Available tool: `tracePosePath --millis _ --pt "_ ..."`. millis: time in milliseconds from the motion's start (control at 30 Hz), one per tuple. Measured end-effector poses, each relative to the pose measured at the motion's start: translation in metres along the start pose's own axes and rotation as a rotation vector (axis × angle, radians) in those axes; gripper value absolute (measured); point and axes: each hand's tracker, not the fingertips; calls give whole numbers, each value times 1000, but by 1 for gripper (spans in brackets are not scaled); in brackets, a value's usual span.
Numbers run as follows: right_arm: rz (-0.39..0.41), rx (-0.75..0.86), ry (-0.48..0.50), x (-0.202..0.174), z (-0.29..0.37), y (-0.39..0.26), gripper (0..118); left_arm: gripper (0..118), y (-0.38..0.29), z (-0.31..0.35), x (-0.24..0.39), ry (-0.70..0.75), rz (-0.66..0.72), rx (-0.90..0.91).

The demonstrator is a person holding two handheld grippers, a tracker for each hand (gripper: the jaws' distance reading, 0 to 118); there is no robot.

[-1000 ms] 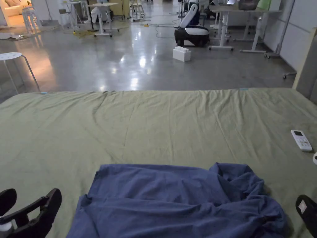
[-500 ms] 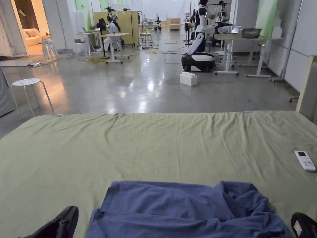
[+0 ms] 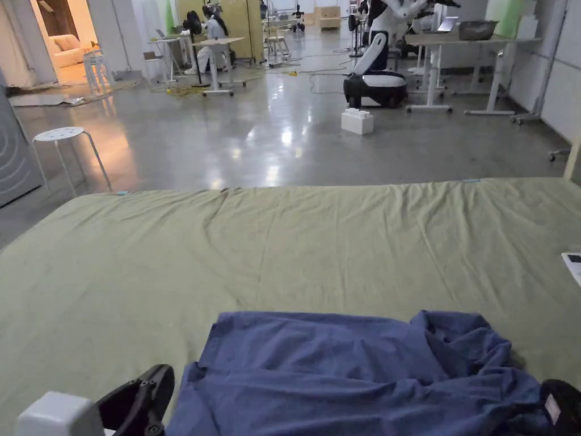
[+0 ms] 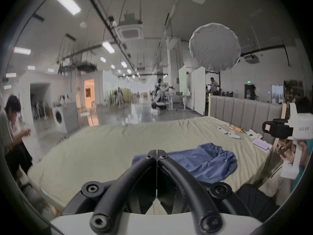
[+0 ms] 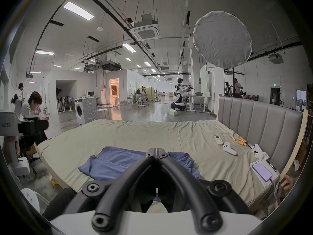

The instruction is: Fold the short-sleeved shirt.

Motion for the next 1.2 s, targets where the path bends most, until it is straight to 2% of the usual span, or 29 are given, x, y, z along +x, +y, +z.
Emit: tracePosePath --millis 67,167,200,267,300,333,467,567,667,733,767,800,833,867,967,1033,1100,1133,1167,1200 --pt "-15 -14 13 2 -3 -3 0 0 -12 -27 -20 10 70 -73" --pt "-29 -65 20 3 -13 -12 0 3 -37 -76 -61 -22 285 -216" --pt "-37 -91 15 3 -15 -18 0 14 -51 -93 -76 -30 361 -249" --pt "-42 -124 18 5 -20 -25 0 72 -78 -129 -100 -63 435 -362" --pt "-54 -149 21 6 -22 -29 0 95 -90 -144 -106 -59 421 -404" --pt "-61 -159 16 7 -24 -31 0 101 -107 -163 -112 -29 406 -462" --pt "-86 -199 1 11 -27 -36 0 90 -146 -207 -134 28 483 -567" --pt "-114 -212 -15 15 -29 -38 0 70 -157 -224 -137 69 518 -582" --pt "-122 -226 -29 19 -28 -41 0 59 -157 -232 -119 41 470 -599" --pt "-123 -237 -40 20 -28 -44 0 58 -156 -241 -101 97 317 -671" --pt "-121 -241 -46 21 -27 -45 0 51 -152 -241 -92 137 226 -688" --pt "-119 -243 -51 21 -27 -47 0 39 -151 -242 -86 156 149 -701" --pt "-118 -246 -54 21 -27 -48 0 22 -149 -244 -82 104 161 -694" --pt "-118 -251 -59 22 -27 -49 0 17 -148 -246 -77 116 180 -705" --pt "-125 -273 -76 28 -33 -54 0 14 -149 -254 -71 126 110 -741" --pt "-141 -289 -89 42 -45 -66 0 14 -149 -259 -74 123 123 -761" --pt "-205 -348 -119 59 -65 -80 1 14 -147 -262 -75 111 131 -787" --pt "-255 -382 -138 70 -77 -90 9 14 -147 -263 -75 101 121 -796" --pt "-308 -406 -158 82 -89 -100 25 14 -147 -265 -78 96 115 -801" --pt "-363 -464 -172 94 -103 -111 46 14 -147 -266 -79 112 97 -789"
